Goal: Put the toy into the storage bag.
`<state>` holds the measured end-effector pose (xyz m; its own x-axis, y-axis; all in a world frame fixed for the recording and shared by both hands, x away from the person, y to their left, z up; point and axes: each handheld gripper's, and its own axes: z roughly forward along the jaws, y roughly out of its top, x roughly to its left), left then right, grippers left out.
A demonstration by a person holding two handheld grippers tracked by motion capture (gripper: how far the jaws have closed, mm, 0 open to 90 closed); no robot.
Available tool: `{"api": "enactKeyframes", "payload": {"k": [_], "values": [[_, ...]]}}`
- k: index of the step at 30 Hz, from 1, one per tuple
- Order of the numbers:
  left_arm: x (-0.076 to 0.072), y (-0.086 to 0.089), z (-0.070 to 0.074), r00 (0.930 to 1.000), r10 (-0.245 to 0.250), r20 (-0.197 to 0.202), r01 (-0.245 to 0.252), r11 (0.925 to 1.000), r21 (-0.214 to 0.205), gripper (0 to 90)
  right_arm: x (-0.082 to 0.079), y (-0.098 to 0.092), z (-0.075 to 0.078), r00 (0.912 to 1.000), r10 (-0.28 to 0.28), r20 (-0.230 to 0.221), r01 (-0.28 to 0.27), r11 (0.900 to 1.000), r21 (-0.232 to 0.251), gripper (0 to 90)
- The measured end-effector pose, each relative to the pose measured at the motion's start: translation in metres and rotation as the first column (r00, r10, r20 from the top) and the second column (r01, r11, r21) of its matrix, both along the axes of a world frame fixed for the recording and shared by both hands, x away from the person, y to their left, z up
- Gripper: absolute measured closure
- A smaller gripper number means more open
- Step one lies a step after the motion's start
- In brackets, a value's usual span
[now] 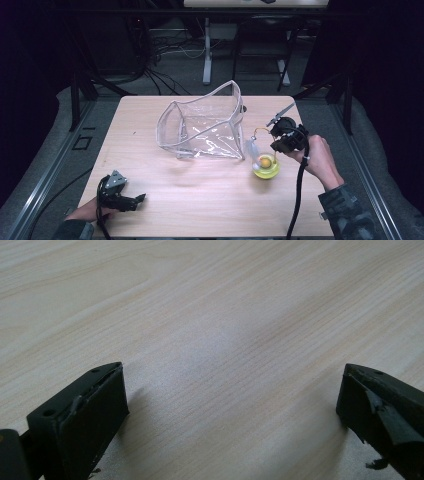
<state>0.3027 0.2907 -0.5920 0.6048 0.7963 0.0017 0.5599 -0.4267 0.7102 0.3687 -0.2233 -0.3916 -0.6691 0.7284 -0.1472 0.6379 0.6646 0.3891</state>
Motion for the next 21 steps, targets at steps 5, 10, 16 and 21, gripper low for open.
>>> {"api": "enactKeyframes", "payload": {"k": [5, 10, 16, 21], "values": [[0.000, 0.000, 0.000, 1.0000, 0.001, 0.000, -0.001, 1.0000, -0.002, 0.0, 0.006, -0.005, 0.003, 0.9999, -0.014, -0.001, 0.014, 0.9999, -0.001, 87.8], [0.000, 0.000, 0.000, 1.0000, 0.001, 0.000, -0.001, 1.0000, -0.001, 0.1, 0.012, -0.007, 0.005, 0.9997, -0.025, -0.006, 0.025, 0.9997, -0.007, 87.8], [0.000, 0.000, 0.000, 1.0000, 0.002, 0.001, -0.002, 1.0000, 0.000, 0.1, 0.018, -0.009, 0.008, 0.9993, -0.037, 0.002, 0.037, 0.9993, -0.006, 87.8], [0.000, 0.000, 0.000, 1.0000, 0.002, 0.001, -0.002, 1.0000, 0.000, 0.1, 0.031, -0.012, 0.012, 0.9982, -0.060, -0.002, 0.060, 0.9982, 0.001, 87.8]]}}
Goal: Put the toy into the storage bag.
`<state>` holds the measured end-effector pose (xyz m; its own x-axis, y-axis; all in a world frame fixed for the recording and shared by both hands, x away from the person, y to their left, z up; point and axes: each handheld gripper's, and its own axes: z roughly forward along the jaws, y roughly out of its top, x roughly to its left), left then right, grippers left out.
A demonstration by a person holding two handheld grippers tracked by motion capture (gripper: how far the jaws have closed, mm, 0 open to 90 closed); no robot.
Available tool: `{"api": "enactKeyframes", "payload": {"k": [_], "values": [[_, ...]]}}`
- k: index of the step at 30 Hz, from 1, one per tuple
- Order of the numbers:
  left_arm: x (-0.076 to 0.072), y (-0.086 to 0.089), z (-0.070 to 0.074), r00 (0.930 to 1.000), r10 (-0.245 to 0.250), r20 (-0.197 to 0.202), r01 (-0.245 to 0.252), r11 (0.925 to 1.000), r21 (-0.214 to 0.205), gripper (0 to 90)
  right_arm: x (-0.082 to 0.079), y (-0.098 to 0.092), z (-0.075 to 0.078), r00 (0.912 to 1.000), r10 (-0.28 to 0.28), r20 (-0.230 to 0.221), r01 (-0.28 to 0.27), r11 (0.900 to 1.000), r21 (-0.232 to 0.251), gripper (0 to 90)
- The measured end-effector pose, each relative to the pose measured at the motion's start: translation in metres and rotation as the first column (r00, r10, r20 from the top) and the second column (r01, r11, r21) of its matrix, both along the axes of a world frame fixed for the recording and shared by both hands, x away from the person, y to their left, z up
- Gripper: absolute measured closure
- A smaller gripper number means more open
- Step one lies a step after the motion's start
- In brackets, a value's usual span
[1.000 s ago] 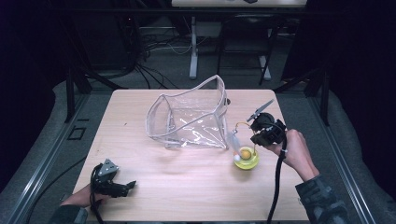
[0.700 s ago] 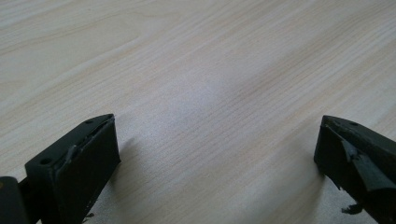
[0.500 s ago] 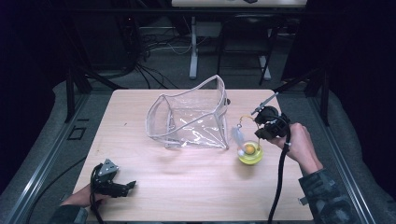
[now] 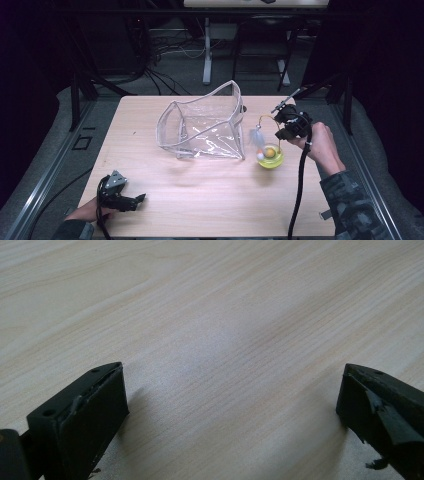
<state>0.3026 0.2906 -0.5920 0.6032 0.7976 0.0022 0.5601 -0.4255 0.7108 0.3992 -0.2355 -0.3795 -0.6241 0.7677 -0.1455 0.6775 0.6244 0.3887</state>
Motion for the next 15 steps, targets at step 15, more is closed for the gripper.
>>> {"api": "enactKeyframes", "payload": {"k": [15], "values": [[0.000, 0.000, 0.000, 1.0000, 0.000, -0.001, 0.000, 1.0000, 0.000, 0.1, 0.027, -0.008, 0.009, 0.9988, -0.038, -0.032, 0.037, 0.9991, -0.019, 87.8]]}}
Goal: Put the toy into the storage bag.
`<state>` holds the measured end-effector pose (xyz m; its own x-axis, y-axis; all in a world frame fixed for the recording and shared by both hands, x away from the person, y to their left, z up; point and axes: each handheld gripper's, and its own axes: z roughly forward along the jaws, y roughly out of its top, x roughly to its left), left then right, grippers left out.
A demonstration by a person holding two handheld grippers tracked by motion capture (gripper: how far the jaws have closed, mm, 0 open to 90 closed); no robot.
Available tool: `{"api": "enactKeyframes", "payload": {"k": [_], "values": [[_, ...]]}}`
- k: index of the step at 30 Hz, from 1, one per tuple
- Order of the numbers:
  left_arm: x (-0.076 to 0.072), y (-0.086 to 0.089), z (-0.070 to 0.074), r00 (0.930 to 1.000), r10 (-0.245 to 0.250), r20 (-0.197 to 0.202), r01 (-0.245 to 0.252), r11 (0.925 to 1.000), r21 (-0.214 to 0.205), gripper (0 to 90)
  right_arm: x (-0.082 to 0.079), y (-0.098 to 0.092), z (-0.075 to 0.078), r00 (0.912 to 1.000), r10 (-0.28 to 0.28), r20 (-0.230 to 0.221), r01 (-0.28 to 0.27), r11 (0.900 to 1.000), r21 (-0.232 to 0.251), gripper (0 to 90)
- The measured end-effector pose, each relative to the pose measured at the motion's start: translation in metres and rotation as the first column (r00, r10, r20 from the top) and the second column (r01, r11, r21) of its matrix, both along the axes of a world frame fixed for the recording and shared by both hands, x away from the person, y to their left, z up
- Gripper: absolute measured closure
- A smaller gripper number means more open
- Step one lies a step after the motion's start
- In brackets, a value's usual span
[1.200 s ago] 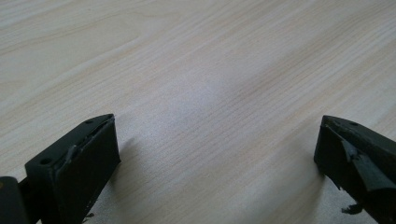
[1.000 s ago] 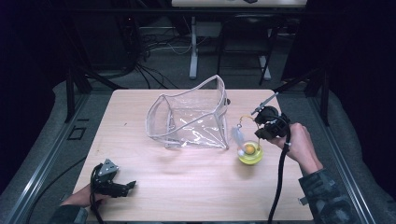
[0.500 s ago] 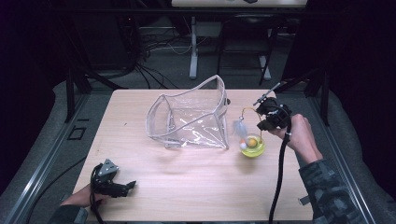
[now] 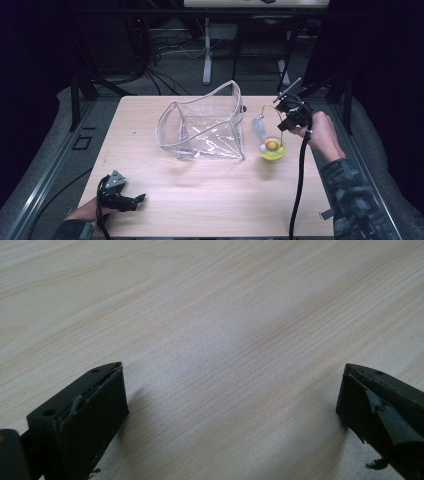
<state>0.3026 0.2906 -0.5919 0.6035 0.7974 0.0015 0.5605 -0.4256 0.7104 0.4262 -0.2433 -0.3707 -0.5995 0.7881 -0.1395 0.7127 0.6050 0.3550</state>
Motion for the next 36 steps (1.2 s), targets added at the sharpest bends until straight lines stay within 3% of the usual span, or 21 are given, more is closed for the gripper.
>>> {"api": "enactKeyframes", "payload": {"k": [18, 36], "values": [[0.000, 0.000, 0.000, 1.0000, -0.002, -0.003, 0.002, 1.0000, 0.001, 0.1, 0.029, -0.007, 0.016, 0.9990, -0.039, -0.024, 0.039, 0.9992, -0.004, 88.0], [0.000, 0.000, 0.000, 1.0000, -0.002, -0.003, 0.002, 1.0000, 0.000, 0.1, 0.042, -0.006, 0.037, 0.9978, -0.065, -0.009, 0.065, 0.9978, -0.005, 87.9]]}}
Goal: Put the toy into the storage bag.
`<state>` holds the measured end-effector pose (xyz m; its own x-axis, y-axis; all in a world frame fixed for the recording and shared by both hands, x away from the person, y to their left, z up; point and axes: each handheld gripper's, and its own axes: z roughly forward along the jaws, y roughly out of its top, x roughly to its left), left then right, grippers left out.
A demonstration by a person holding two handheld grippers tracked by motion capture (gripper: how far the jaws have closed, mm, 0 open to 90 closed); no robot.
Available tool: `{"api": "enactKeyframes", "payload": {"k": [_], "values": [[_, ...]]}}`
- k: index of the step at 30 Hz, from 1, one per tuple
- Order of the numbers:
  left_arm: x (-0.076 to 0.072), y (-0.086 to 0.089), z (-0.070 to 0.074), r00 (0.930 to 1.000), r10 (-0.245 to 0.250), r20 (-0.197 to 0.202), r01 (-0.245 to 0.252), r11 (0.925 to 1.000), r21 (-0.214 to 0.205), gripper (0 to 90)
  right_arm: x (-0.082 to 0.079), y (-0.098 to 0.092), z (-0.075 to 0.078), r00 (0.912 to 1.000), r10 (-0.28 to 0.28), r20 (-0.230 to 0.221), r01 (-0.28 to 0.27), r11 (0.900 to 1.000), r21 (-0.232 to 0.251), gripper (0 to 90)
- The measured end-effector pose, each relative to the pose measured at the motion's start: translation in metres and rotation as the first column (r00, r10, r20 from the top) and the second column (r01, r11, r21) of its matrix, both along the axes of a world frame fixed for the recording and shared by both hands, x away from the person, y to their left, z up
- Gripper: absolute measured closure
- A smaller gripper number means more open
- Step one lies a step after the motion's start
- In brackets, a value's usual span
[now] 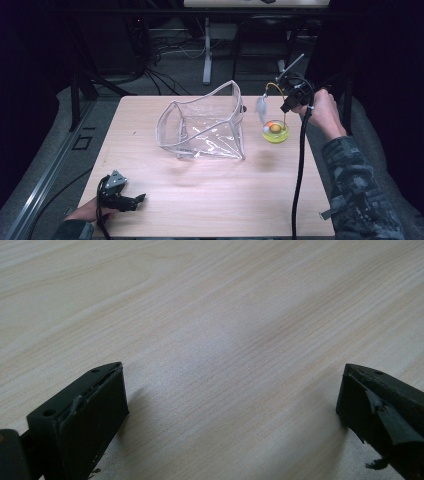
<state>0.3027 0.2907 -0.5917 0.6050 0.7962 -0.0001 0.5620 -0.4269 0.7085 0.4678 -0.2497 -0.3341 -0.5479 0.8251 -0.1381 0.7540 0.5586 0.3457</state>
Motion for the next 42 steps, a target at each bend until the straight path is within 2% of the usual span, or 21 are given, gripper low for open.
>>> {"api": "enactKeyframes", "payload": {"k": [5, 26, 37, 42], "values": [[0.000, 0.000, 0.000, 1.0000, 0.000, 0.000, 0.000, 1.0000, 0.000, 0.1, 0.002, 0.002, 0.011, 0.9999, 0.003, 0.012, -0.003, 1.0000, 0.008, 87.9], [0.000, 0.000, 0.000, 1.0000, 0.000, 0.000, 0.000, 1.0000, 0.001, 0.1, 0.006, 0.009, 0.050, 0.9983, 0.019, 0.056, -0.018, 0.9998, -0.013, 87.9], [0.000, 0.000, 0.000, 1.0000, 0.000, 0.000, 0.000, 1.0000, 0.000, 0.0, 0.011, 0.019, 0.063, 0.9958, 0.032, 0.086, -0.029, 0.9990, -0.035, 88.0], [0.000, 0.000, 0.000, 1.0000, 0.000, 0.000, 0.000, 1.0000, 0.000, 0.0, 0.013, 0.020, 0.070, 0.9950, 0.022, 0.097, -0.020, 0.9995, -0.022, 88.0]]}}
